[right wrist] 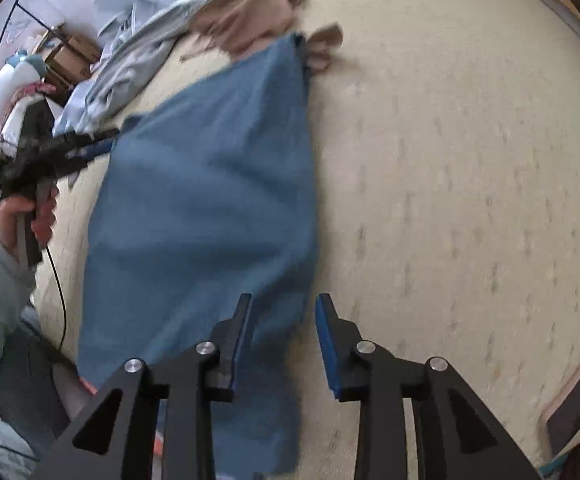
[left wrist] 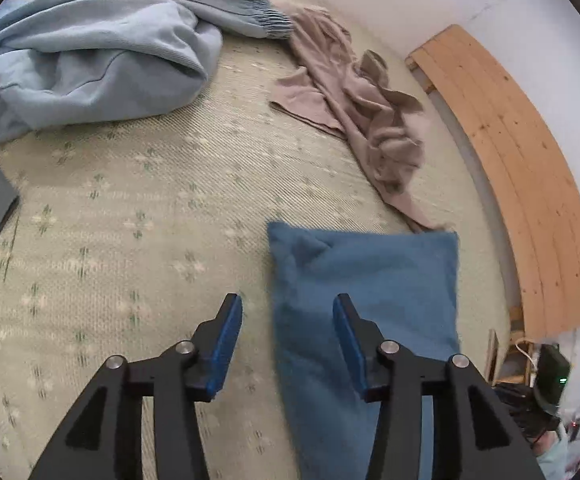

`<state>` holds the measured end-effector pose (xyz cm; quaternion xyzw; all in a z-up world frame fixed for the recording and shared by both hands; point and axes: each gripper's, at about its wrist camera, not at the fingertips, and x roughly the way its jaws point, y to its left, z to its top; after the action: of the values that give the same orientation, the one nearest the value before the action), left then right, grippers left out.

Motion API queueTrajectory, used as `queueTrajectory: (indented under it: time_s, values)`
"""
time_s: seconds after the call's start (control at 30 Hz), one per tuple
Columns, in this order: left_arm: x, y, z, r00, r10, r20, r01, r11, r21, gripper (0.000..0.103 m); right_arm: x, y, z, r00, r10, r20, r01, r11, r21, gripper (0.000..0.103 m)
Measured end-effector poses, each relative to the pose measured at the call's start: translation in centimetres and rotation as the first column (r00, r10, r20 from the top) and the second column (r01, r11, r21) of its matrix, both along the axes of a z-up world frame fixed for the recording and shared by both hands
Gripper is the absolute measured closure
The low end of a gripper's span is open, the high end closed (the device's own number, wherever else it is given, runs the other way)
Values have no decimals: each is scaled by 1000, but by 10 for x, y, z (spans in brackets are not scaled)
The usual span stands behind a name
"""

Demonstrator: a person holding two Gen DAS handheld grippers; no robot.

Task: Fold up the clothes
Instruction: 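Lay the dark blue shirt flat on the bed and open both grippers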

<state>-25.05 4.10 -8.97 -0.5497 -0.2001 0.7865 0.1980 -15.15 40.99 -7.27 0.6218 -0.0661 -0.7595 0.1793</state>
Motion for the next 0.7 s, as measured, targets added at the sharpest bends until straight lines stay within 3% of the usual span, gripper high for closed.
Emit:
queueTrajectory:
  time_s: [0.17, 0.27, 0.5, 0.7]
  values:
    - [49, 17, 14, 996, -90, 4, 90, 996, 13, 42, 38, 0, -5, 999, -19, 31, 19, 1000, 8, 70]
    - [86, 30, 14, 989, -146, 29, 147, 989, -13, 42, 56, 4, -5, 999, -41, 35, 41, 999, 2, 70]
    - [165, 35, -17, 956, -184, 230, 194, 981, -22, 42, 81, -2, -11, 998, -36, 52, 34, 999, 26, 70]
    - [199, 47, -15, 944, -217, 249, 227, 974, -14, 42, 89, -13, -15, 998, -6, 55, 2, 997, 79, 75]
